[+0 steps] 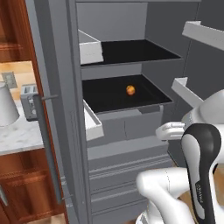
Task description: Retrieve the banana and peach from the fridge and place them into the bowl on the dining table.
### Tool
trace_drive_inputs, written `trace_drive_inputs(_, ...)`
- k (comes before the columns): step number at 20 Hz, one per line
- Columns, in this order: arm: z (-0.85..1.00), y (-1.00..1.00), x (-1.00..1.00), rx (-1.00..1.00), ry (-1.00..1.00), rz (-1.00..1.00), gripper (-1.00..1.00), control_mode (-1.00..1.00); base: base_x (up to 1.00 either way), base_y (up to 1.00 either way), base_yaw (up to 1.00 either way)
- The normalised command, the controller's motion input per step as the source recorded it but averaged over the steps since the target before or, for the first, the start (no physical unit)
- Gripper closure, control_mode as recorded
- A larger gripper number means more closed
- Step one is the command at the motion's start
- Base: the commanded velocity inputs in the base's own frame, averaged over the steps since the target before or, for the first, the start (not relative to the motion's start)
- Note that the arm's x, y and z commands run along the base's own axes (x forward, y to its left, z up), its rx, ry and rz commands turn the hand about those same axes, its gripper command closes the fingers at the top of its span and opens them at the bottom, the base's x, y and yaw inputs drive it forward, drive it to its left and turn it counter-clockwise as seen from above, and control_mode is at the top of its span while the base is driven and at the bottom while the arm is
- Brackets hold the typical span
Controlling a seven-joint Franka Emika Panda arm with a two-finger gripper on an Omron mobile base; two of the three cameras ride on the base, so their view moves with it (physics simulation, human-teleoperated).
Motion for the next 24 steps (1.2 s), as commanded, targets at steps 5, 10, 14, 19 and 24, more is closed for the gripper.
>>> trace_drive_inputs(5,0.00,0.00,0.00,0.00,0.00,0.00,-1.00,1.00,0.41,-0.19,0.01)
trace_drive_inputs(10,0.00,0.00,0.00,0.00,0.00,0.00,-1.00,1.00,0.47,-0.22,0.03)
trace_drive_inputs(14,0.00,0.00,0.00,0.00,0.00,0.00,-1.00,1.00,0.54,-0.11,0.01)
trace_drive_inputs(19,-0.02,-0.05,0.30,0.02,0.04,0.00,-1.00,-1.00,0.21,-0.03,0.00)
trace_drive_inputs(24,-0.10,-0.14,0.34,0.01,-0.02,0.00,-1.00,-1.00,0.00,0.00,0.00)
